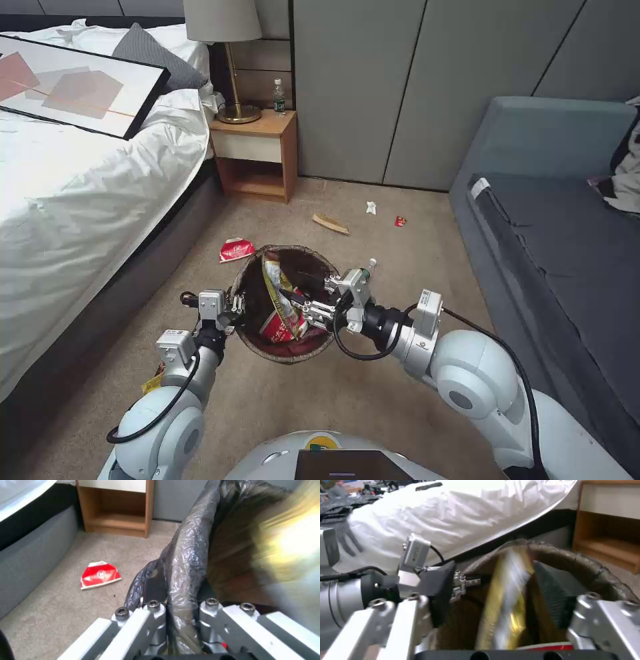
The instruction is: Pick up the trash bin, then pick up the garbage from the floor and place it into the trash bin.
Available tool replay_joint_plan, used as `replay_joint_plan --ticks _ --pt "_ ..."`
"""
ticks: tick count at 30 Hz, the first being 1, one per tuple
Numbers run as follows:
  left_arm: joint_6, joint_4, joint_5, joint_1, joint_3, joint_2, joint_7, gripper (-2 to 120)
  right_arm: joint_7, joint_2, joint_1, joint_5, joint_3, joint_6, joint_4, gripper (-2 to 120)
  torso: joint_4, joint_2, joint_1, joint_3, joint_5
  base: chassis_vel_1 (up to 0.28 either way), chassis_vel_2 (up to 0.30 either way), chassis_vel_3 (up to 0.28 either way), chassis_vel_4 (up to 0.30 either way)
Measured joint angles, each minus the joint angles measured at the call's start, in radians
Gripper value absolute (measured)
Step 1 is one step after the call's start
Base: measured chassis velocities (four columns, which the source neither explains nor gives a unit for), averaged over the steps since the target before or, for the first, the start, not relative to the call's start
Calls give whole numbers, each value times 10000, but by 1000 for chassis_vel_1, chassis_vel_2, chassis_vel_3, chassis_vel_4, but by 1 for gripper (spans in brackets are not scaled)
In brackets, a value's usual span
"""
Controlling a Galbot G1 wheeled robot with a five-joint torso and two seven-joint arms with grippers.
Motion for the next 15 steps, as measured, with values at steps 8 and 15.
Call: replay_joint_plan --ticks 8,15 --pt "-1 -13 4 12 3 -13 16 7 0 -65 -167 16 259 20 80 93 -2 0 0 0 0 0 0 0 0" --pt "-3 -20 8 6 11 -15 37 7 -5 -56 -213 29 407 84 145 100 -1 0 0 0 0 0 0 0 0"
